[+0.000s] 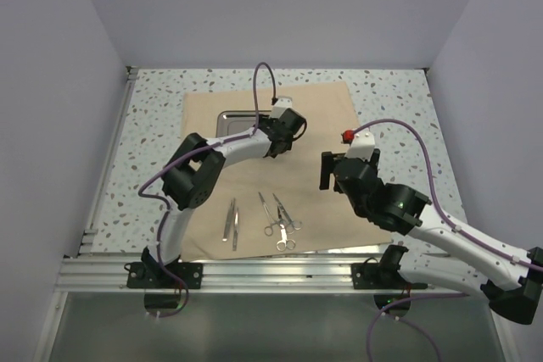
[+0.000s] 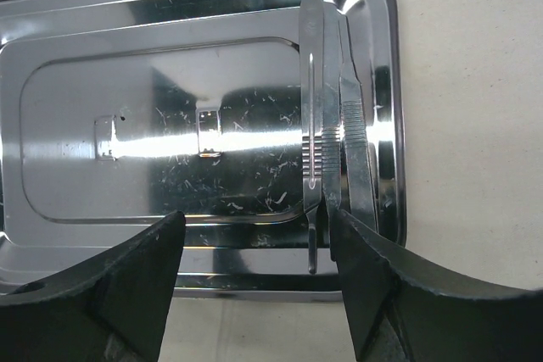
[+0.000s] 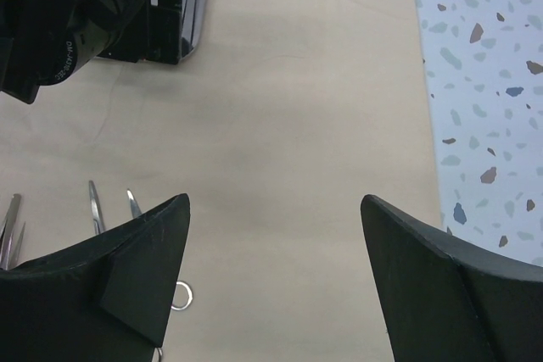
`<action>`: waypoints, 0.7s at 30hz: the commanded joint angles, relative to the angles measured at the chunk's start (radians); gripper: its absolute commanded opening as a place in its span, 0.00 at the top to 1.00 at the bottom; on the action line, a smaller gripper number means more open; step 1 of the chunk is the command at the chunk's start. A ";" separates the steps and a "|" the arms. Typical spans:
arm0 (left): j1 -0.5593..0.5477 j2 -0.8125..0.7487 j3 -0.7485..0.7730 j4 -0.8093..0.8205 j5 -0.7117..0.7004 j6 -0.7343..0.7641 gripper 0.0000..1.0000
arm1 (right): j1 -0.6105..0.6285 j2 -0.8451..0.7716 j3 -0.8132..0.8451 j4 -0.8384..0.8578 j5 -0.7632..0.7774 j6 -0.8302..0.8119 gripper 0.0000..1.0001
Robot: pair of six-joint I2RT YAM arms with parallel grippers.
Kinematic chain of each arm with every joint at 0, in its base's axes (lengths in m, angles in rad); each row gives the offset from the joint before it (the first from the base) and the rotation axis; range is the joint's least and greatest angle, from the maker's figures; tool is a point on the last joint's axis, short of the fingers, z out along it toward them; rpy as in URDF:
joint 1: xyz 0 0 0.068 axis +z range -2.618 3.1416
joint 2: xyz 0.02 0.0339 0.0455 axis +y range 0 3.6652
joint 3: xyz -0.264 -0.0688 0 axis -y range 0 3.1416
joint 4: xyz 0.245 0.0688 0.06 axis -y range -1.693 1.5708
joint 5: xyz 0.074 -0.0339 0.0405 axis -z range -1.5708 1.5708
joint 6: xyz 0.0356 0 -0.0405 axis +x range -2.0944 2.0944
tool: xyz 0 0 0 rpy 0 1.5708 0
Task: Open and lay out the surgical kit
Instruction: Pick up the medical item from the container.
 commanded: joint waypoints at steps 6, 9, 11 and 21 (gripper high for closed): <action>0.007 0.020 0.004 0.000 -0.005 -0.006 0.31 | -0.011 -0.003 -0.005 0.019 0.031 -0.009 0.14; 0.007 0.030 0.010 -0.007 0.003 -0.009 0.32 | -0.014 -0.008 -0.006 0.018 0.028 -0.007 0.14; 0.008 0.037 0.013 -0.011 0.009 -0.009 0.33 | -0.016 -0.012 -0.009 0.018 0.028 -0.007 0.14; 0.010 0.073 0.021 -0.054 0.030 -0.032 0.61 | -0.023 -0.012 -0.011 0.016 0.022 -0.006 0.13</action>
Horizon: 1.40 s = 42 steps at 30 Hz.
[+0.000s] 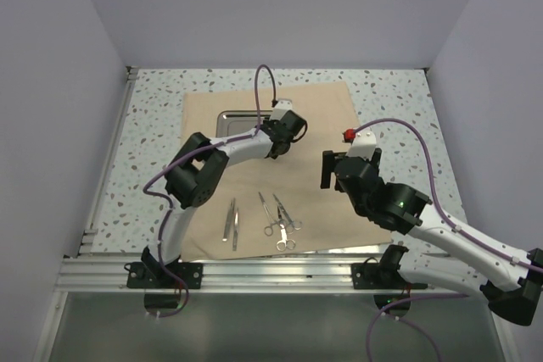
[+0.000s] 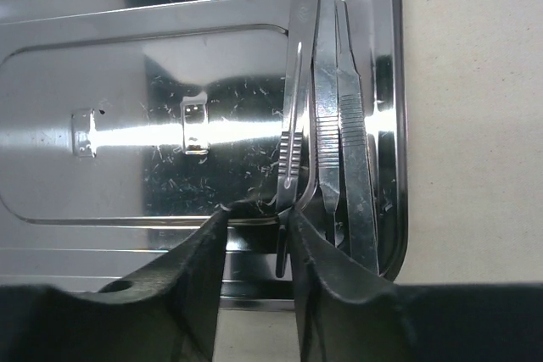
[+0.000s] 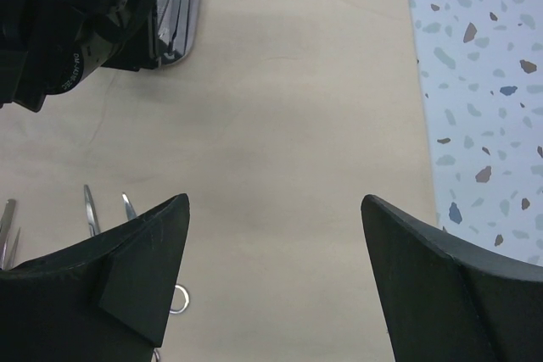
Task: Open and lay out the surgical kit
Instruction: Pick up the medical item from the container, then place the medical item in the surgical kit.
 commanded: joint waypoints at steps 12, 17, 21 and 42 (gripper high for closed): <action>0.010 0.068 0.003 -0.052 0.075 -0.026 1.00 | -0.015 -0.018 -0.015 0.016 0.018 -0.001 0.13; 0.010 0.036 0.020 -0.043 0.056 -0.009 1.00 | -0.018 -0.015 -0.014 0.018 0.020 -0.001 0.13; 0.009 -0.007 0.077 -0.057 0.043 0.040 1.00 | -0.018 -0.020 -0.009 0.019 0.032 -0.002 0.13; -0.148 -0.365 -0.125 -0.057 0.066 -0.098 1.00 | -0.018 -0.035 -0.014 0.035 0.047 0.007 0.14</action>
